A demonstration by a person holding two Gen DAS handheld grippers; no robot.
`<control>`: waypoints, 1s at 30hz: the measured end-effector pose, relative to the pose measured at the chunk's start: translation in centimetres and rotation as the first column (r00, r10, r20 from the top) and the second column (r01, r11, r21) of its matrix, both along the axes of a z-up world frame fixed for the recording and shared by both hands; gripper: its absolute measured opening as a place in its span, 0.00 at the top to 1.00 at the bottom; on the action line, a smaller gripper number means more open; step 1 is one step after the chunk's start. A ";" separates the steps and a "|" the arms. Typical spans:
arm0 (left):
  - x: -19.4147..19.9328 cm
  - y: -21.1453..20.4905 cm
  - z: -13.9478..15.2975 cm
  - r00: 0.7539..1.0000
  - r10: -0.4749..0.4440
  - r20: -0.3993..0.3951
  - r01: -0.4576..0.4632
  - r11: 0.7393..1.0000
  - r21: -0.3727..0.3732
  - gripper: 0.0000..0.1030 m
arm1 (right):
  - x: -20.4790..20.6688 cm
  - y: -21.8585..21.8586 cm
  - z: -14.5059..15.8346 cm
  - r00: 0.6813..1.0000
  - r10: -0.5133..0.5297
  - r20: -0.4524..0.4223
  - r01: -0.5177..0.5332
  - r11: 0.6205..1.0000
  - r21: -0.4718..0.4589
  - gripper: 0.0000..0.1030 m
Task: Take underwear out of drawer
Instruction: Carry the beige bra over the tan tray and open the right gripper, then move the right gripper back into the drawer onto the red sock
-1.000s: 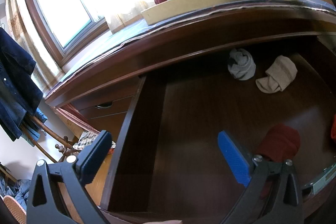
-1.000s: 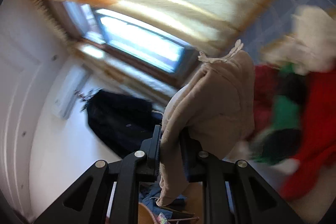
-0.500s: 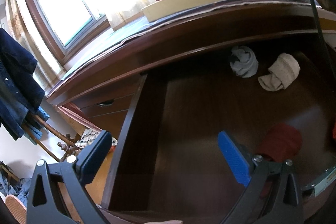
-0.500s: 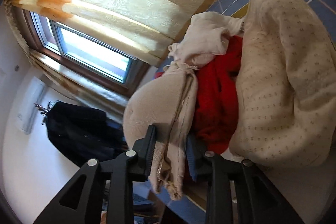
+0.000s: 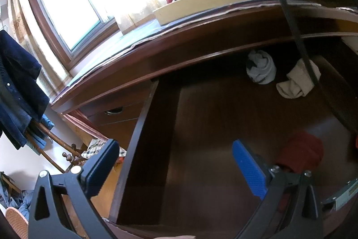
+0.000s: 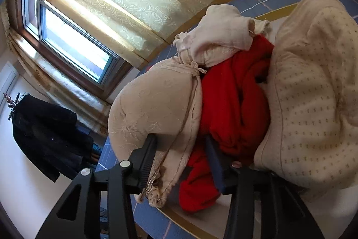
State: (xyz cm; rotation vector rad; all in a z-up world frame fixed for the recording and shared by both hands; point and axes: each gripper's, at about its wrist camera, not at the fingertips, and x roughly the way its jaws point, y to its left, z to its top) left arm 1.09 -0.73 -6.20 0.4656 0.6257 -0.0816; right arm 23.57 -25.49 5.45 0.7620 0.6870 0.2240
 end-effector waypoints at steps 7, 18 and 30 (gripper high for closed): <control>-0.1 0.0 0.0 1.000 -0.002 0.009 0.002 1.000 -0.002 0.01 | -1.7 -0.4 0.1 0.998 0.015 0.056 -0.018 0.998 0.060 0.42; -0.1 0.0 0.1 1.000 -0.002 0.011 0.002 1.000 -0.003 0.01 | -8.8 -2.3 2.8 0.986 -0.039 0.165 0.016 0.991 0.135 0.20; -0.1 0.0 0.2 1.000 -0.002 0.013 0.002 1.000 -0.003 0.01 | -19.3 -3.5 1.1 0.988 0.045 0.145 -0.041 0.999 -0.032 0.20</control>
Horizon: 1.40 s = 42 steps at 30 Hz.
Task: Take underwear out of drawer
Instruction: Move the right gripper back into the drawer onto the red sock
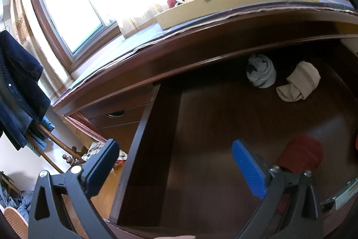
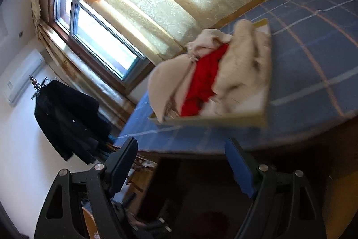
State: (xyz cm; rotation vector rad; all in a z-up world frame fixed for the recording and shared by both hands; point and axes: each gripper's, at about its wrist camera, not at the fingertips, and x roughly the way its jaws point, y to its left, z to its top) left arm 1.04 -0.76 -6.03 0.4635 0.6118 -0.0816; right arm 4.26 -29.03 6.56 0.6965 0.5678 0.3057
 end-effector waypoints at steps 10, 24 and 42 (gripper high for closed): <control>0.1 0.0 0.4 1.000 0.006 0.005 -0.006 1.000 0.002 0.01 | -5.8 0.7 -3.6 0.999 -0.030 -0.035 0.028 0.996 -0.080 0.20; 0.3 0.0 0.5 1.000 0.007 0.014 -0.007 1.000 0.001 0.01 | -10.3 2.7 -5.2 0.993 -0.094 -0.078 0.072 0.966 -0.249 0.20; 0.5 0.0 0.5 1.000 0.002 0.020 -0.002 1.000 -0.003 0.01 | -12.0 5.7 -3.1 0.988 -0.086 -0.132 -0.007 0.812 -0.584 0.20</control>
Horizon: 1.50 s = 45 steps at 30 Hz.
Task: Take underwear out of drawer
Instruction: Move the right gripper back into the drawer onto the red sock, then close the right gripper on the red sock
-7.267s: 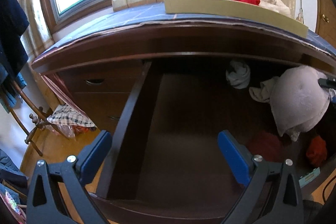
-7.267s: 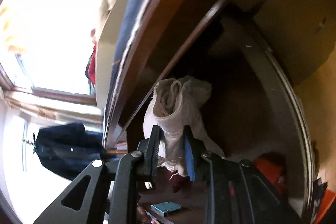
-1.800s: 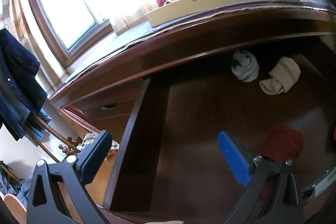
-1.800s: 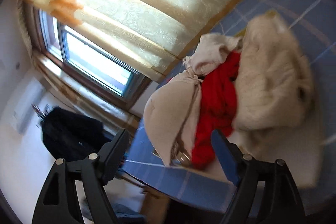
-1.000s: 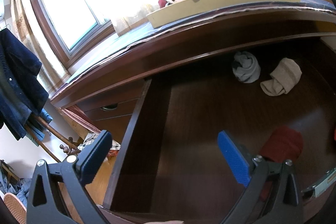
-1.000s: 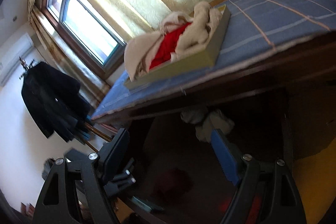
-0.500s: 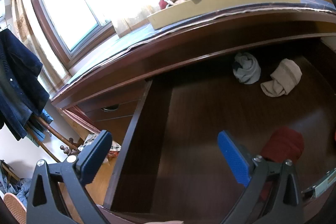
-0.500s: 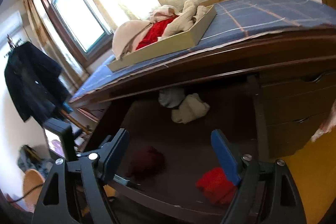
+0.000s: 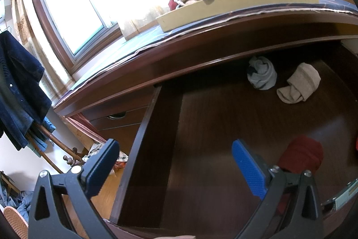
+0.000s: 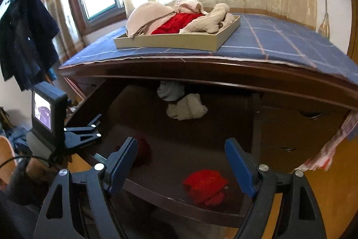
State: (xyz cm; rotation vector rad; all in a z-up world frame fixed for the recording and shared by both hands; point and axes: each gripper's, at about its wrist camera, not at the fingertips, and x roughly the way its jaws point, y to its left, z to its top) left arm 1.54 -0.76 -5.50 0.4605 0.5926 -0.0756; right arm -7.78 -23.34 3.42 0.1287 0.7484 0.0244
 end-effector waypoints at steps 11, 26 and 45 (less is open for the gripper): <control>-0.1 0.0 -0.1 1.000 0.000 -0.002 0.000 1.000 0.000 0.01 | 0.3 -2.1 0.4 0.998 -0.016 -0.053 0.018 0.999 0.033 0.20; -0.2 0.0 -0.1 1.000 0.000 -0.002 0.000 1.000 0.000 0.01 | 5.2 -0.9 -4.0 0.918 0.131 -0.375 -0.148 0.989 -0.017 0.49; -0.2 -0.1 0.4 1.000 -0.002 -0.003 0.002 1.000 -0.002 0.01 | 10.4 0.2 -10.2 0.659 0.162 -0.734 -0.228 0.974 0.010 0.49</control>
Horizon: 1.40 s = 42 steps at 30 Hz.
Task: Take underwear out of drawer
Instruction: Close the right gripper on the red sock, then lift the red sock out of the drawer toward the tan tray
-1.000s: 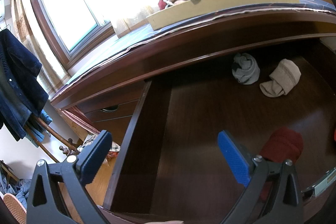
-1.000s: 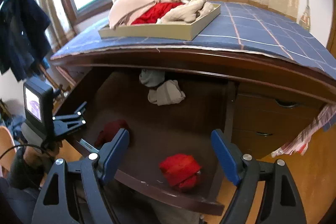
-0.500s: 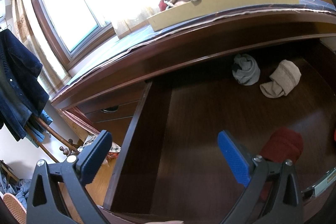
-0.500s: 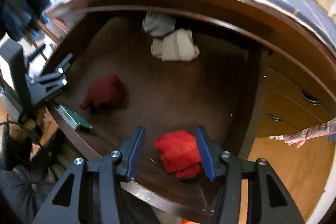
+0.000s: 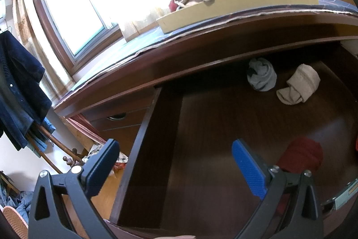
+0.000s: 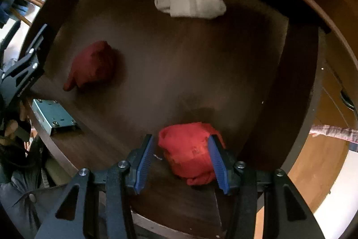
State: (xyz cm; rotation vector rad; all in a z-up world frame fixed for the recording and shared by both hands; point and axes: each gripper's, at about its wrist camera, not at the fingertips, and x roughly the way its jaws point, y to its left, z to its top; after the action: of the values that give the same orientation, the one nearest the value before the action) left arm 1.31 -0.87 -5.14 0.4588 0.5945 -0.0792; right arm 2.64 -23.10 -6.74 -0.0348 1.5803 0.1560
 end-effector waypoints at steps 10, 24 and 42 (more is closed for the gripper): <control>0.0 0.0 -0.2 1.000 0.001 -0.007 -0.001 1.000 0.000 0.01 | 1.3 0.2 -1.1 0.983 0.062 -0.172 -0.068 0.997 -0.029 0.50; 0.7 -0.4 0.5 1.000 -0.001 -0.023 0.001 1.000 0.003 0.01 | 3.1 1.0 -0.8 0.965 0.092 -0.246 -0.117 0.989 -0.088 0.82; 2.5 -0.6 0.3 0.999 -0.002 -0.050 0.002 1.000 0.004 0.01 | 5.0 -1.2 1.1 0.975 0.100 -0.197 -0.117 0.990 -0.080 0.49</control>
State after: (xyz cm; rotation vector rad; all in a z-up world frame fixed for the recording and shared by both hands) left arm 3.86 -1.47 -4.79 0.4624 0.6433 -0.0918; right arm 7.65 -24.32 -5.67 -0.1827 1.7790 0.1770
